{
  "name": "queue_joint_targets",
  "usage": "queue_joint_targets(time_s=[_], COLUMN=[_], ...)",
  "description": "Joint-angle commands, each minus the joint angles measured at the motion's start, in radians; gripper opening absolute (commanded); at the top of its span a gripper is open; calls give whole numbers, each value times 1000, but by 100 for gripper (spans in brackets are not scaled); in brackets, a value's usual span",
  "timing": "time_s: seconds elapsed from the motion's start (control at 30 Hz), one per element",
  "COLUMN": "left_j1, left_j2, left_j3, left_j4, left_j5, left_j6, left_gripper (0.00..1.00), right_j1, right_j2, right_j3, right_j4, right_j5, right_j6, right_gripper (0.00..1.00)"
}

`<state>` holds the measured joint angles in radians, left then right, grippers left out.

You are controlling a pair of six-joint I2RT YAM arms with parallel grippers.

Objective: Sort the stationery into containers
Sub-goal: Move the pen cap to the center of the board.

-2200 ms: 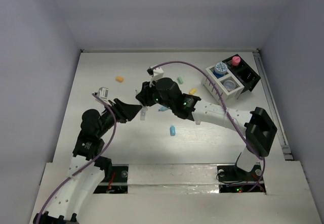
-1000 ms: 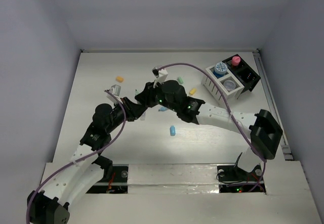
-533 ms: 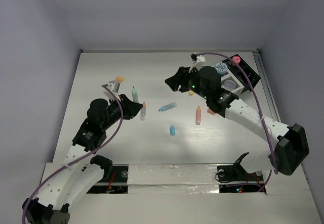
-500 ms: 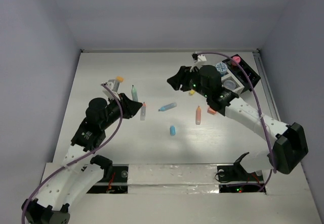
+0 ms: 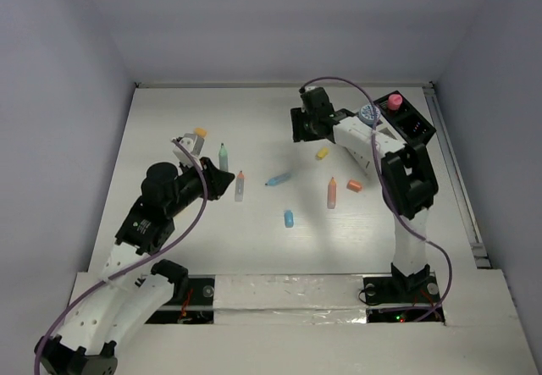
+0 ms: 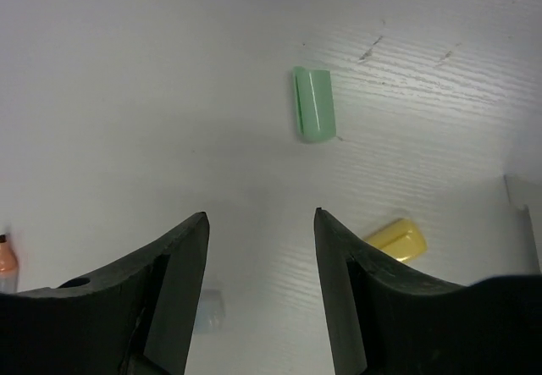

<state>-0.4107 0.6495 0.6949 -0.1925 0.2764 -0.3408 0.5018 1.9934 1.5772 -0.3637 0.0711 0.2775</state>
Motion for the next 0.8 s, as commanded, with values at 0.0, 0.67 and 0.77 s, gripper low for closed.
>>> queue_joint_targets(time_s=[0.0, 0.67, 0.77], left_j1=[3, 30, 50], left_j2=[-25, -31, -28], left_j3=[-5, -11, -11], left_j4=[30, 33, 38], left_j5=[14, 29, 58], left_j6=[23, 22, 25], left_gripper=[0, 0, 0], right_j1=[-11, -31, -31], right_j2=[88, 416, 446], right_j3=[150, 521, 566], right_j4=[-145, -204, -213], right_j5=[73, 76, 42], right_j6=[-93, -207, -245], right_gripper=[57, 50, 25])
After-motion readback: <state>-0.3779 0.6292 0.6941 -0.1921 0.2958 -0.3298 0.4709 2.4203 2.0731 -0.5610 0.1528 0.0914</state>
